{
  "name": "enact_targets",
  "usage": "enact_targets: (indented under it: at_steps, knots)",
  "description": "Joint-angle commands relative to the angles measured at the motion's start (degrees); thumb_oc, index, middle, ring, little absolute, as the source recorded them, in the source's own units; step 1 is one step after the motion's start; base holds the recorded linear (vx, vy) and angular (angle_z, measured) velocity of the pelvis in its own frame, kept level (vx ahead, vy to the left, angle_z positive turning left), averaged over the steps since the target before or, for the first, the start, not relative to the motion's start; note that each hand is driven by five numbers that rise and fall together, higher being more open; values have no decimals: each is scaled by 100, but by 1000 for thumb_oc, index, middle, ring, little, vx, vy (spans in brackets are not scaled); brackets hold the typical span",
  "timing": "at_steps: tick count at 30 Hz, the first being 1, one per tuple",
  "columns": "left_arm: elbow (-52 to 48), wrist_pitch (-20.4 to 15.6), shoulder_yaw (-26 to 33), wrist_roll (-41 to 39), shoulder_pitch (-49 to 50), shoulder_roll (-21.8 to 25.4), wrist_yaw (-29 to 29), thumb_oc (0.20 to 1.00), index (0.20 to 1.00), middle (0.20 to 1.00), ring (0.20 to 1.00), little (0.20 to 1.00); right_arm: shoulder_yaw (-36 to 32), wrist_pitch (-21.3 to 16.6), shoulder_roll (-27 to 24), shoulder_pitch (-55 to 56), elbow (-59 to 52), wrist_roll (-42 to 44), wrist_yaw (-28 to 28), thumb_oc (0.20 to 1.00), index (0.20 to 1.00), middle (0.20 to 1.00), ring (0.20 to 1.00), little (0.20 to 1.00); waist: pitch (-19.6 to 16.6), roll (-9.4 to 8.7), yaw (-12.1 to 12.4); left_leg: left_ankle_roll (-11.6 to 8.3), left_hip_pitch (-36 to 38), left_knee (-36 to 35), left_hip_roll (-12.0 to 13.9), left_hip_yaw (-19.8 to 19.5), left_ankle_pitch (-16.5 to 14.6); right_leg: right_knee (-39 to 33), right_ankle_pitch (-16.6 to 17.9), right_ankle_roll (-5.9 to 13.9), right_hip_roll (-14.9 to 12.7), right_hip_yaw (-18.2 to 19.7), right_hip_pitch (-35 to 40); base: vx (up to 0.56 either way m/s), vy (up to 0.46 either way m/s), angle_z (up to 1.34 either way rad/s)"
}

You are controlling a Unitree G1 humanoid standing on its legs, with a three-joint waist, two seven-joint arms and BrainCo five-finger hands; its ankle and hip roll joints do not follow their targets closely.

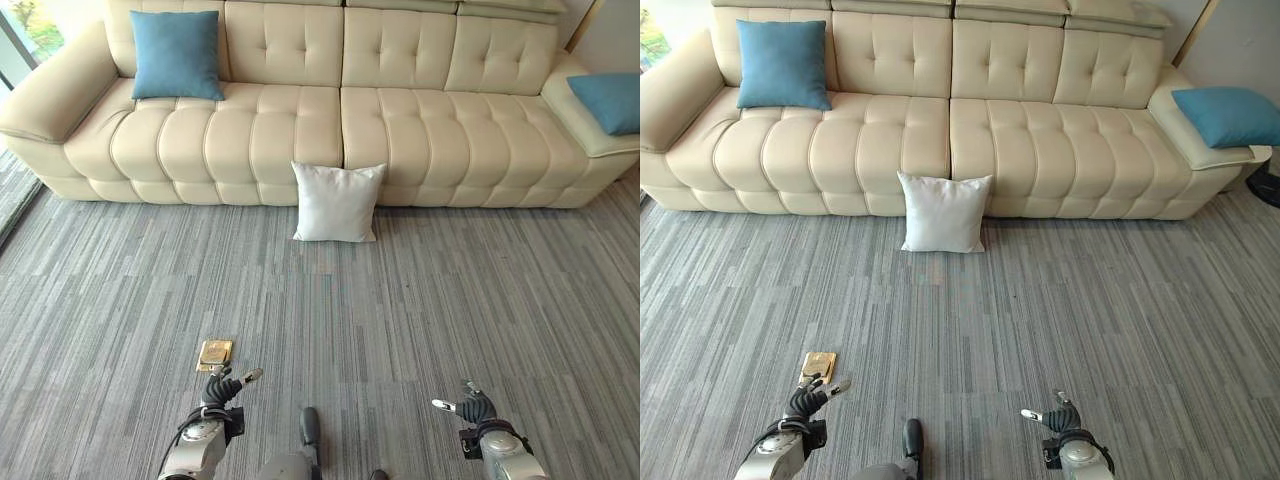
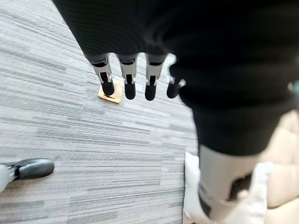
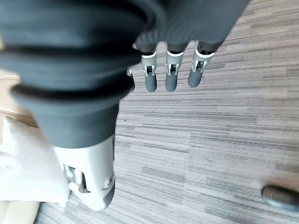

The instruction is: Pick up all the scattered cushions and arrange them neatly on the sofa.

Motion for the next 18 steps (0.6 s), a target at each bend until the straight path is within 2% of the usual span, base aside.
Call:
enact_targets:
  at_steps: [1, 2, 5, 8, 11, 14, 18]
  knots:
    - [-197, -124, 14, 311, 131, 122, -33, 1000, 1000, 1000, 1000, 1000, -14, -28, -191, -89, -104, -124, -10, 1000, 1000, 1000, 1000, 1000, 125, 98, 115, -577, 474, 8, 329, -97, -623, 496, 480, 150, 179, -44, -293, 125, 110, -27]
    - [-233, -131, 49, 293, 131, 124, -28, 1000, 1000, 1000, 1000, 1000, -30, -18, -190, -92, -128, -126, -7, 1000, 1000, 1000, 1000, 1000, 216, 173, 58, -557, 656, -34, 363, -74, -725, 720, 590, 73, 154, -239, -707, 146, 55, -14]
    - [-331, -161, 44, 257, 127, 124, -39, 1000, 1000, 1000, 1000, 1000, -54, -17, -252, -134, -168, -121, -35, 1000, 1000, 1000, 1000, 1000, 302, 235, -34, -573, 854, -34, 347, -76, -865, 24, 659, -36, 163, -565, -995, 194, 4, -17]
    - [-432, -188, 66, 210, 80, 103, -7, 1000, 1000, 1000, 1000, 1000, -82, 31, -272, -133, -214, -176, -71, 1000, 1000, 1000, 1000, 1000, 413, 208, -170, -620, 1107, -34, 275, -174, -1000, -943, 984, 58, 206, -731, -1254, 233, -62, 0]
    - [-503, -252, 29, 233, -1, 88, -23, 1000, 1000, 1000, 1000, 1000, -105, 45, -272, -84, -209, -223, -80, 1000, 1000, 1000, 1000, 1000, 417, 163, -272, -665, 1310, -31, 229, -256, -1173, -1481, 1145, 135, 240, -764, -1270, 259, -93, 19]
    - [-466, -265, -18, 241, -42, 21, -24, 1000, 1000, 1000, 1000, 1000, -116, -7, -278, -54, -97, -154, -86, 1000, 1000, 1000, 1000, 1000, 285, 142, -323, -701, 1528, 14, 260, -366, -1382, -1471, 1237, 0, 270, -640, -1076, 306, -126, 52]
    - [-406, -241, -63, 118, -73, -43, -32, 1000, 1000, 1000, 1000, 1000, -161, -78, -362, -69, -76, 2, -97, 1000, 1000, 1000, 1000, 1000, 149, 230, -409, -866, 1524, 452, 497, -417, -1555, -1260, 1018, -198, 349, -700, -924, 304, -172, 40]
